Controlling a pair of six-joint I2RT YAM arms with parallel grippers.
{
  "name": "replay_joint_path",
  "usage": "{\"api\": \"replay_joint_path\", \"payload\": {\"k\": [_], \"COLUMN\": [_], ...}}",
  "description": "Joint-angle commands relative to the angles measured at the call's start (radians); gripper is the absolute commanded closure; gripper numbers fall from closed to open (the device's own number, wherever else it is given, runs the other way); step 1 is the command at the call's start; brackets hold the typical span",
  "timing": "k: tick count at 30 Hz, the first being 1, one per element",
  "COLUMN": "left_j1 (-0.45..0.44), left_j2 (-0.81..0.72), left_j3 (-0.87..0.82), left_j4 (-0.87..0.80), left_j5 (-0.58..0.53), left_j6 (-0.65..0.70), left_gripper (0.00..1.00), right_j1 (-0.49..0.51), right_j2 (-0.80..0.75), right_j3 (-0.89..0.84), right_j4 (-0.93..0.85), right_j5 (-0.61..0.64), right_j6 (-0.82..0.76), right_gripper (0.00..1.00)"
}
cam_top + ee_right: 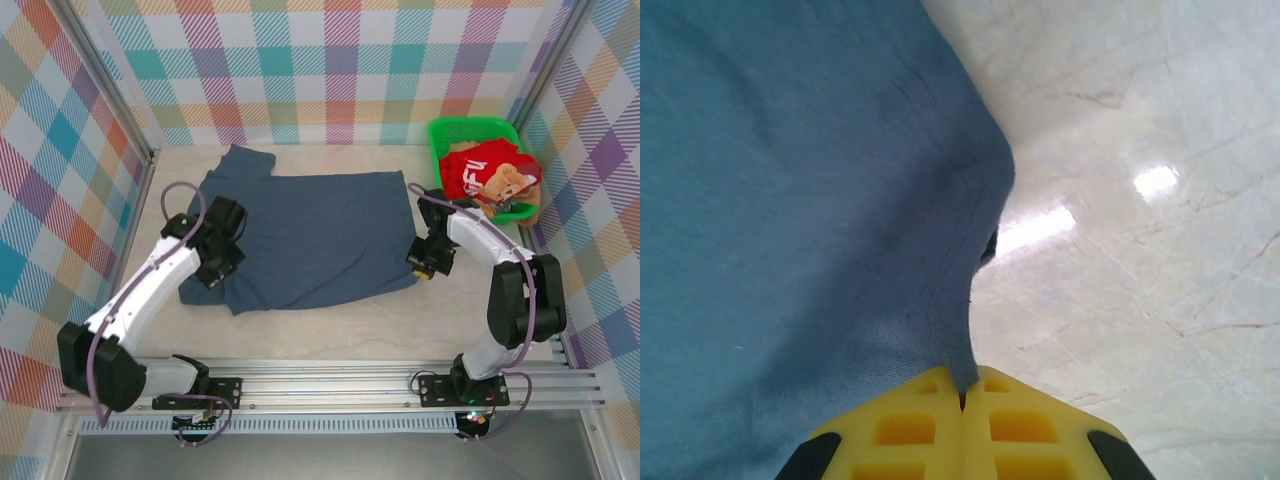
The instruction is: Fold and stack the t-shirts
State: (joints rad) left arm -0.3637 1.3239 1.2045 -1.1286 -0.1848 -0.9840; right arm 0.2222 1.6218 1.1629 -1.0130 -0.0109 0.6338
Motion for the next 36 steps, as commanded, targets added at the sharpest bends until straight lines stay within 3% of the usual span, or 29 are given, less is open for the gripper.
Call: {"api": "replay_joint_path", "payload": {"k": [1,13,24,36], "left_j1": [0.061,0.178,0.211,0.23], "left_j2": [0.067,0.252,0.342,0.369], "left_j3": [0.081,0.257,0.316,0.342], "left_j4": [0.059,0.122,0.192,0.187], "left_j5": [0.017,-0.004,-0.018,-0.057], "left_j6": [0.127,0.252,0.313,0.322], "left_gripper": [1.0,1.0,1.0,1.0], "right_j1": [-0.013,-0.036,-0.041,-0.043], "right_j2": [0.035,0.185,0.301,0.322], "right_j3": [0.047,0.236,0.345,0.364], "right_j4": [-0.035,-0.035,-0.047,-0.038], "right_j5": [0.011,0.072,0.096,0.11], "right_j6": [-0.035,-0.054,-0.065,-0.059], "right_gripper": [1.0,1.0,1.0,1.0]}}
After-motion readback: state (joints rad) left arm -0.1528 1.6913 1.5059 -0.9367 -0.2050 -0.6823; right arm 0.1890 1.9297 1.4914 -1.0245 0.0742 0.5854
